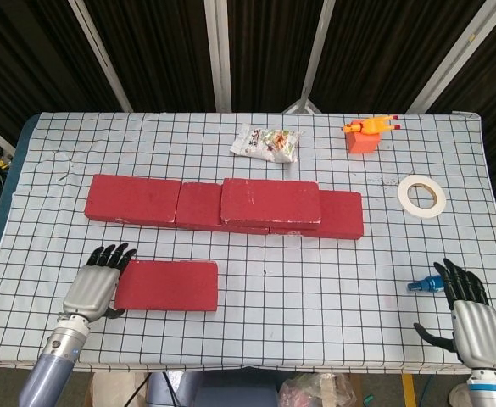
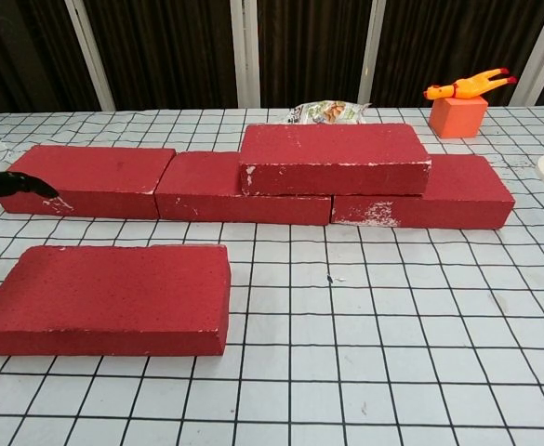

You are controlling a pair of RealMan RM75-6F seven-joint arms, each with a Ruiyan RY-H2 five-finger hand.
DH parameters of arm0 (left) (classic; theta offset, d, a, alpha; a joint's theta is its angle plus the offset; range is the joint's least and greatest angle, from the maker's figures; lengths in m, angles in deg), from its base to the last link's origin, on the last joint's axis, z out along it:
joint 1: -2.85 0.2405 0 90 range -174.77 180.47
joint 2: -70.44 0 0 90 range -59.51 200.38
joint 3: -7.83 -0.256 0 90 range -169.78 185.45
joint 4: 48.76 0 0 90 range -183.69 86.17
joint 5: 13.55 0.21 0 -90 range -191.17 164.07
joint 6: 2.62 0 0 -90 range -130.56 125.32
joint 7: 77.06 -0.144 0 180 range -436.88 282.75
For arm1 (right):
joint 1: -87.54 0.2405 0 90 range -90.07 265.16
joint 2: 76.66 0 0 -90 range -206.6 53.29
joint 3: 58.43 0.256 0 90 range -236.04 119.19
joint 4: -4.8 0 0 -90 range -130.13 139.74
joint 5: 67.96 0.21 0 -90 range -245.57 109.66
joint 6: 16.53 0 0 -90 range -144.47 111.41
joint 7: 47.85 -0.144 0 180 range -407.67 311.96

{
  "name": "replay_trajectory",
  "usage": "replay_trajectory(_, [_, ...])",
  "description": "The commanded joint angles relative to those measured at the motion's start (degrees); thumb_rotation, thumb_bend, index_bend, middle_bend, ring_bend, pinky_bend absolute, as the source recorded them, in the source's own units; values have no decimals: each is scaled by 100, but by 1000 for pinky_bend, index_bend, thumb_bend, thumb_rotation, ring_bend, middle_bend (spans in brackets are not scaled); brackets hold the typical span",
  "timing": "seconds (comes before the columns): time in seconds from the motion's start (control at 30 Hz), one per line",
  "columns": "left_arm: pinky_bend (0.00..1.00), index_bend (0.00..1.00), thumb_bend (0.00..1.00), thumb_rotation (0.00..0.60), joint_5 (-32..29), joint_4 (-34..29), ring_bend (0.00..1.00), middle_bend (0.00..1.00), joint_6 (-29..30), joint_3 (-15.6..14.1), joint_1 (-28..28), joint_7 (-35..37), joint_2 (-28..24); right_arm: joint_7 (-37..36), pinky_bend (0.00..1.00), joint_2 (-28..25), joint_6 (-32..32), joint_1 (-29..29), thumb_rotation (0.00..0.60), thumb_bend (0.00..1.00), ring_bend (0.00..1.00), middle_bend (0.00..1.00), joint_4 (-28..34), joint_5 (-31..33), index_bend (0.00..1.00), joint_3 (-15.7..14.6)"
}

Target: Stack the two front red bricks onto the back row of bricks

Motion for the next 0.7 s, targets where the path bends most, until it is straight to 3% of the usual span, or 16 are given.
replay_trajectory(0.03, [0, 0, 0, 600, -857, 6, 0, 0, -187, 196, -580, -357, 154, 76, 0, 24, -52, -3, 600, 184, 0, 0, 17, 63, 50, 29])
replay_trajectory(0.4, [0, 0, 0, 600, -2146, 255, 0, 0, -147, 314, -1589, -631, 442, 258, 0, 69, -155, -15, 600, 184, 0, 0, 58, 191, 51, 118])
replay_trajectory(0.7, [0, 0, 0, 600, -2384, 293, 0, 0, -122, 113, -2009, -537, 545, 301, 0, 64, -202, -39, 600, 184, 0, 0, 88, 240, 51, 161])
